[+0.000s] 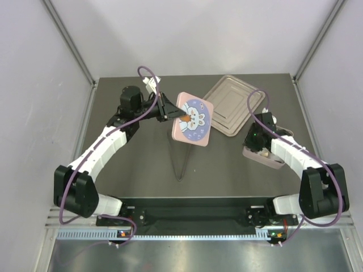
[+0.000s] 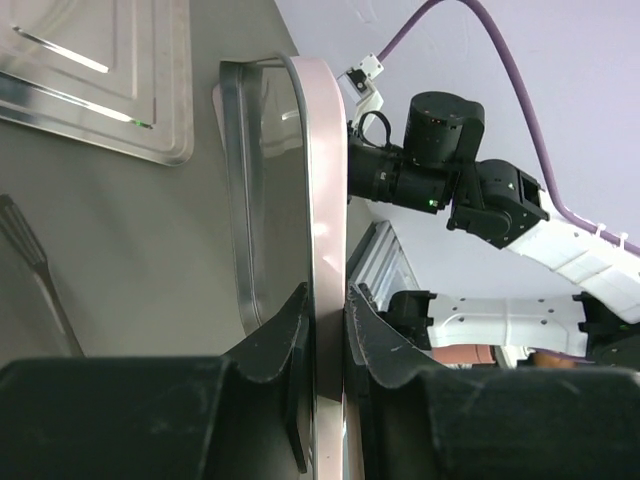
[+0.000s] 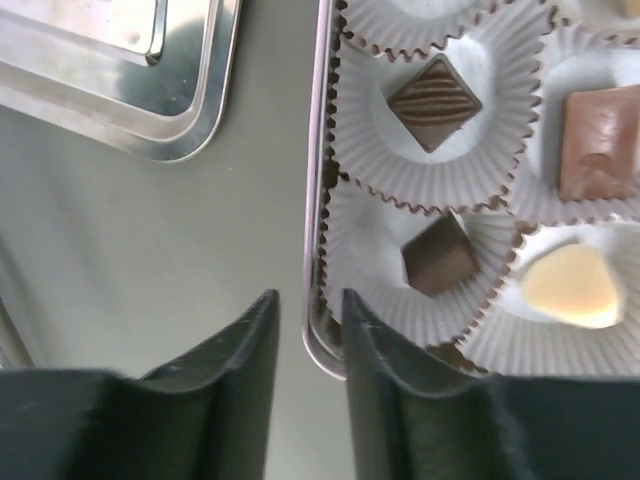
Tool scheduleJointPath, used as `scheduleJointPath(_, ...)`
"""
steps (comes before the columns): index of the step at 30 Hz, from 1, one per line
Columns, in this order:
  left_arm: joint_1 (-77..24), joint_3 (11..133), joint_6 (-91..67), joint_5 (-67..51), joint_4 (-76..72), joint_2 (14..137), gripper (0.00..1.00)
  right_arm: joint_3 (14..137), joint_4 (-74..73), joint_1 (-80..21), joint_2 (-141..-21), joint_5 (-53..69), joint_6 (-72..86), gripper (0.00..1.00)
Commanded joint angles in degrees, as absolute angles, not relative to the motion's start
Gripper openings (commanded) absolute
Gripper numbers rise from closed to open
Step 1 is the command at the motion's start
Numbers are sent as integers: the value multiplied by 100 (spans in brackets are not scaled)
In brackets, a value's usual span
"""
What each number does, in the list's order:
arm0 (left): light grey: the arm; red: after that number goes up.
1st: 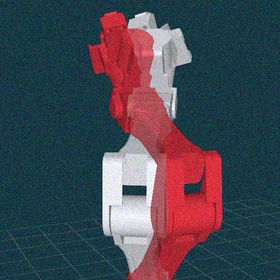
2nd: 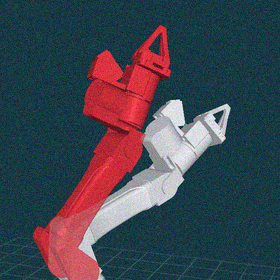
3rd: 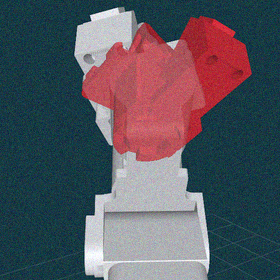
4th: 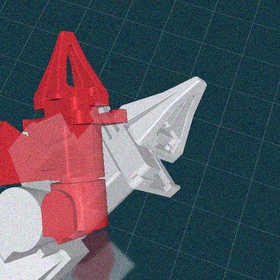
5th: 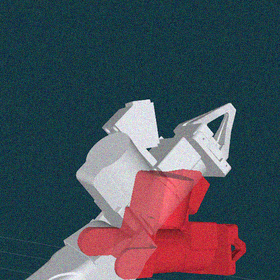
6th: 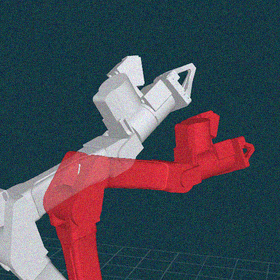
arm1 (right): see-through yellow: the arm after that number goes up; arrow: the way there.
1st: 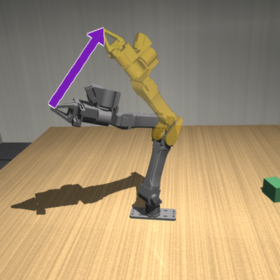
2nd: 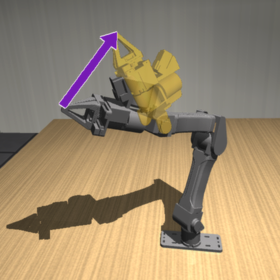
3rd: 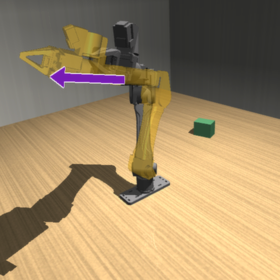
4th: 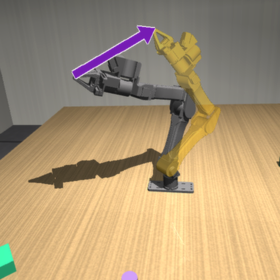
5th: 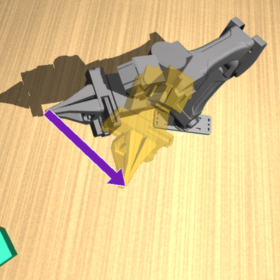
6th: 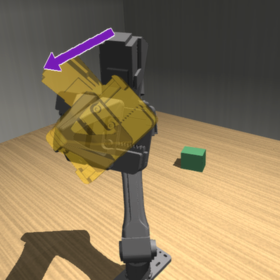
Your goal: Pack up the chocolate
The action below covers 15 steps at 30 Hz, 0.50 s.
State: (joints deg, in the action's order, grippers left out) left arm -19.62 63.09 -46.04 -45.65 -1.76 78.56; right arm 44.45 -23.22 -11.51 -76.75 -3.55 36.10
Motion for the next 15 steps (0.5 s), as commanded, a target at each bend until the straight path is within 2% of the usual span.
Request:
scheduleJointPath(1, -2056, 6574, -5035, -4798, -1133, 7997, 0, 5052, -2645, -1169, -7313, -483, 3428, 37)
scheduleJointPath(2, -2118, 6609, -5132, -4860, -1377, 8129, 0, 5158, -2750, -1152, -7269, -466, 3341, 45)
scheduleJointPath(5, -2258, 6820, -5440, -4913, -1660, 8436, 0, 5633, -3172, -976, -7084, -291, 3104, 54)
scheduleJointPath(7, -2443, 6995, -5694, -4930, -2064, 8612, 0, 5783, -3243, -556, -6866, -37, 2980, 63)
scheduleJointPath(9, -2645, 7075, -6262, -5062, -2668, 8946, 0, 5766, -2955, 223, -6672, 892, 2778, 70)
scheduleJointPath(11, -2803, 7154, -6800, -5115, -3828, 9366, 0, 5582, -2261, 710, -6443, 2438, 2576, 72)
scheduleJointPath(13, -2891, 7329, -7583, -5115, -4889, 9684, 0, 5546, -1979, 1115, -6451, 3170, 2540, 73)
scheduleJointPath(15, -3049, 7522, -8092, -5054, -5316, 10202, 0, 5607, -1627, 1247, -6530, 3743, 2724, 73)
